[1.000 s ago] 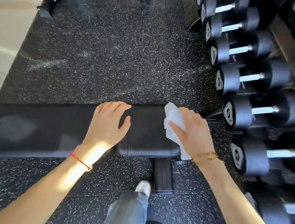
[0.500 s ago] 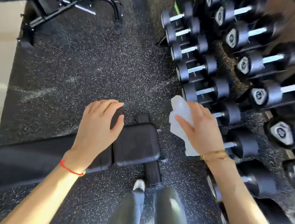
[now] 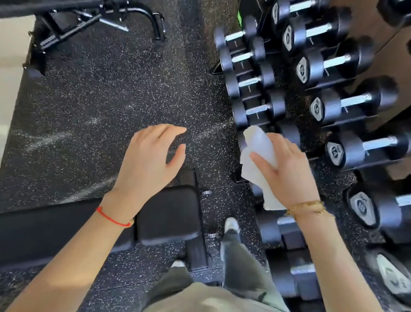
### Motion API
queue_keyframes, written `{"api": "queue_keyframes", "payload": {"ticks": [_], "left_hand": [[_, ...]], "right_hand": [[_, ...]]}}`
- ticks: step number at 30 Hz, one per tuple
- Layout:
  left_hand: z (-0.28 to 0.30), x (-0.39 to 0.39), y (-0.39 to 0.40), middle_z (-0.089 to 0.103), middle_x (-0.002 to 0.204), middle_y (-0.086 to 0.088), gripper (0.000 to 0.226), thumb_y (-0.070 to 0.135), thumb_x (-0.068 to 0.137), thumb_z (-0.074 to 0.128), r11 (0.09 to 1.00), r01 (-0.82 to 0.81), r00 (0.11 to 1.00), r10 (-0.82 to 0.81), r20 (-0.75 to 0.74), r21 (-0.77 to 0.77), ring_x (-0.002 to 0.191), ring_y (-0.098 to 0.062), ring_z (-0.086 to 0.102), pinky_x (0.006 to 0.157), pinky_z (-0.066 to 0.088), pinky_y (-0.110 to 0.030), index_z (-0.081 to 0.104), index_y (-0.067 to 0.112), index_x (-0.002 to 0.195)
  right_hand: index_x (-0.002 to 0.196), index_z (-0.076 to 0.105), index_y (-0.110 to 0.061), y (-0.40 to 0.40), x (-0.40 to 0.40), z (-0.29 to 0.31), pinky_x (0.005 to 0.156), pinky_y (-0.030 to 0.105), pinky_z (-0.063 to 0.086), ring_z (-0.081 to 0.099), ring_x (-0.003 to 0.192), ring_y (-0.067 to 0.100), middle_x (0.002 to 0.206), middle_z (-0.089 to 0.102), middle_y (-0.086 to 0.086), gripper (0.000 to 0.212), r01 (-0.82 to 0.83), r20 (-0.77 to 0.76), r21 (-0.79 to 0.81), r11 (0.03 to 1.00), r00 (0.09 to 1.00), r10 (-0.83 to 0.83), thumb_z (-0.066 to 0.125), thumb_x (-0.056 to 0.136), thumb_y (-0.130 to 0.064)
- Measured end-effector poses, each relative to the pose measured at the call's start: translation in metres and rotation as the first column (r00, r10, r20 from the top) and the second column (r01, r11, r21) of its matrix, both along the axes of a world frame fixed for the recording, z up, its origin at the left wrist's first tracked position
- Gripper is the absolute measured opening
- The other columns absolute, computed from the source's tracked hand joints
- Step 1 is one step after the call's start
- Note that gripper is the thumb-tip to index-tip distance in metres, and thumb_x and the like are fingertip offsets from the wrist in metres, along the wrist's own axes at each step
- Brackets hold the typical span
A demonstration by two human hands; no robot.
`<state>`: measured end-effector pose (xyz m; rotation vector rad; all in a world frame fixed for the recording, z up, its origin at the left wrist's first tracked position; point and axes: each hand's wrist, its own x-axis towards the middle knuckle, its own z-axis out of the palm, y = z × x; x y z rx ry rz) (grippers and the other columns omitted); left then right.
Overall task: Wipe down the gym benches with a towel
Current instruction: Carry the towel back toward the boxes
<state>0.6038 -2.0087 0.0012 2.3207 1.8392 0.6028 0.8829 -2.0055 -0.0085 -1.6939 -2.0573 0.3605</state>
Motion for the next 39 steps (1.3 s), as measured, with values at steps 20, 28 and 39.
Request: {"api": "queue_keyframes", "payload": {"ticks": [20, 28, 39], "left_hand": [[-0.003, 0.06, 0.155, 0.067, 0.119, -0.001, 0.036, 0.032, 0.094, 0.05, 0.973, -0.214, 0.974, 0.219, 0.059, -0.081, 0.104, -0.024, 0.063, 0.092, 0.049, -0.043, 0.063, 0.016, 0.124], [-0.015, 0.008, 0.317, 0.066, 0.121, 0.001, 0.039, 0.036, 0.095, 0.047, 0.97, -0.219, 0.973, 0.226, 0.055, -0.102, 0.104, -0.02, 0.063, 0.097, 0.048, -0.04, 0.061, 0.019, 0.127], [0.018, -0.097, 0.563, 0.064, 0.124, 0.001, 0.036, 0.034, 0.098, 0.048, 0.972, -0.225, 0.973, 0.228, 0.027, -0.073, 0.11, -0.02, 0.061, 0.101, 0.044, -0.039, 0.06, 0.02, 0.128]], "right_hand": [[0.119, 0.056, -0.01, 0.204, 0.043, -0.006, 0.074, 0.048, 0.048, 0.057, 0.086, 0.035, 0.098, 0.064, 0.008, 0.052, -0.18, -0.042, -0.072, 0.981, 0.983, 0.177, 0.042, 0.094, -0.053], [0.125, 0.054, -0.013, 0.368, -0.016, -0.022, 0.084, 0.045, 0.043, 0.054, 0.095, 0.03, 0.108, 0.063, 0.006, 0.05, -0.166, -0.066, -0.118, 0.979, 0.985, 0.159, 0.045, 0.096, -0.053], [0.124, 0.054, -0.013, 0.613, -0.121, 0.004, 0.078, 0.043, 0.044, 0.056, 0.094, 0.031, 0.104, 0.064, 0.006, 0.052, -0.148, -0.092, -0.038, 0.988, 0.985, 0.144, 0.043, 0.094, -0.054]]}}
